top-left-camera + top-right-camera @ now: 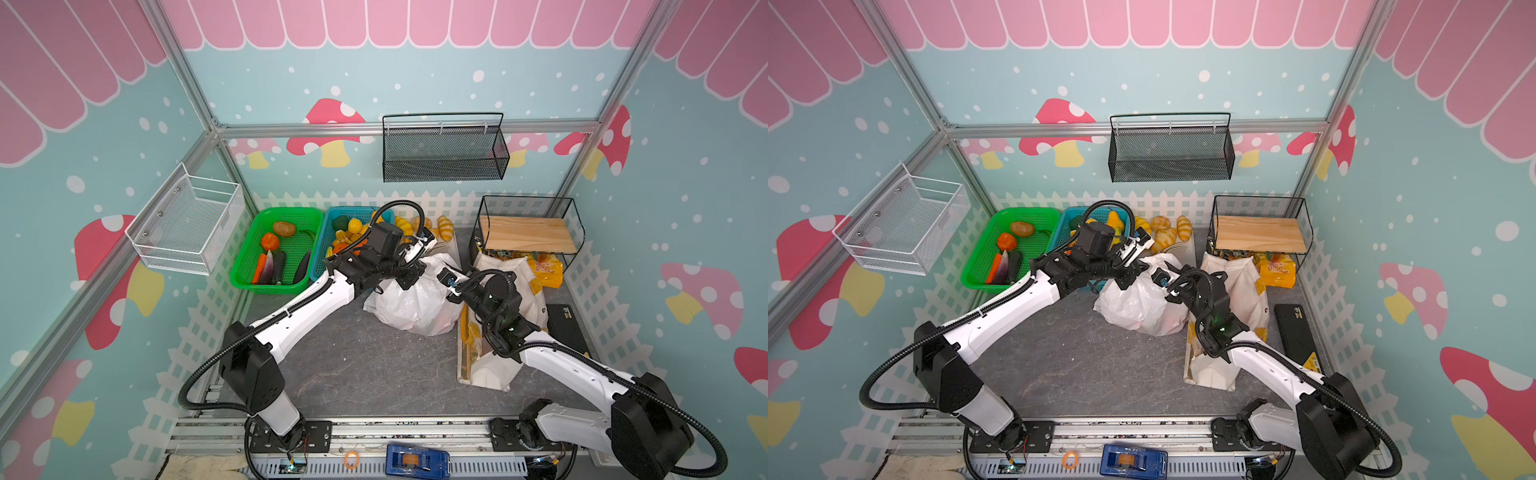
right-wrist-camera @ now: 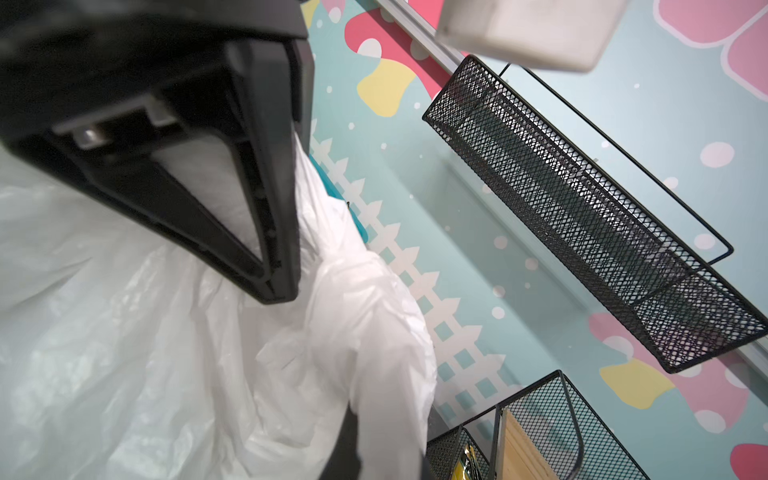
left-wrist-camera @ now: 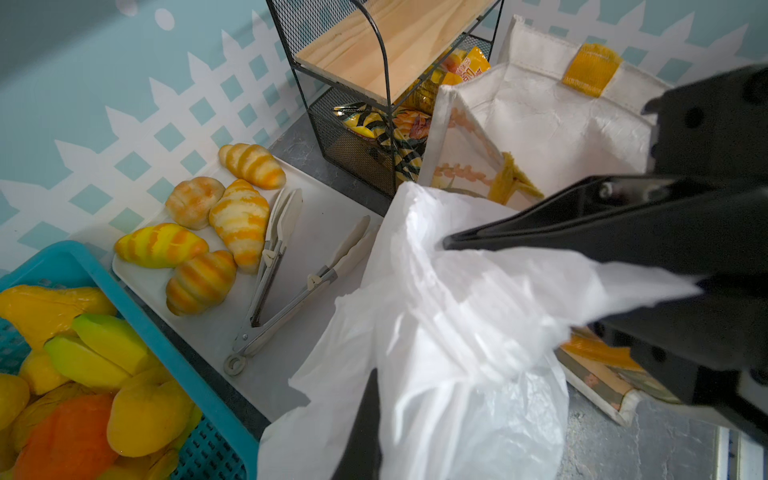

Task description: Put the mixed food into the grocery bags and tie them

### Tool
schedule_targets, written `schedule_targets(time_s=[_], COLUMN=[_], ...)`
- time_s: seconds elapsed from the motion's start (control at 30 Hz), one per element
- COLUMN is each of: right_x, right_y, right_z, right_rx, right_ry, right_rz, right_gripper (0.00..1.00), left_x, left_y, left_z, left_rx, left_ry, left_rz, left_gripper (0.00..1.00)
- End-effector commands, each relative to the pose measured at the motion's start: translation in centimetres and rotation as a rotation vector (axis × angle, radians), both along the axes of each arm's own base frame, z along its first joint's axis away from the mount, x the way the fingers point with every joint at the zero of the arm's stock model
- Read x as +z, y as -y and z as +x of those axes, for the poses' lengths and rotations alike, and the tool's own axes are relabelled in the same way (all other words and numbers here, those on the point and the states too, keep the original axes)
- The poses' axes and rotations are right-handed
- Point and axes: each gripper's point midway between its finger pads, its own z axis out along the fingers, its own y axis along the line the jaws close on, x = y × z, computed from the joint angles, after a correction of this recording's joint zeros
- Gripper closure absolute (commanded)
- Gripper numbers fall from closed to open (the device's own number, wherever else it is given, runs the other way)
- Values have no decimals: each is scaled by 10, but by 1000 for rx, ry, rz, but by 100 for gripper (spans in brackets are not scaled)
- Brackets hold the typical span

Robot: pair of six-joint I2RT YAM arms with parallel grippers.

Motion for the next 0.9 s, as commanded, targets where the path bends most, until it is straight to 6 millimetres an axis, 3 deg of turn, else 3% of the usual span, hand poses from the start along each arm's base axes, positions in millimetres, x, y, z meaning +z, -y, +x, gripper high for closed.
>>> schedule_targets(time_s=[0.0, 0.3, 0.5, 0.63, 0.73, 0.87], right_x=[2, 18, 24, 23, 23, 23], right_y=[4, -7, -11, -15, -15, -21], right_z=[8, 1, -2, -9, -13, -17], right_rx=[-39, 36, 75, 116, 130, 168], right_ry=[-22, -113, -157, -180, -187, -211], right_rz=[31, 320, 425, 456, 461, 466], right_gripper=[100, 100, 100, 100, 100, 100], left_x=[34, 18, 12, 12, 10, 14], left_y=[-3, 6, 0, -6, -14, -11], left_z=[-8, -35, -37, -35, -29, -31], left_rx=[40, 22, 56, 102, 153, 113], left_ry=[21, -51, -49, -48, -25, 25], left_rz=[-122, -184, -183, -191, -181, -156], left_gripper=[100, 100, 98, 87, 84, 67])
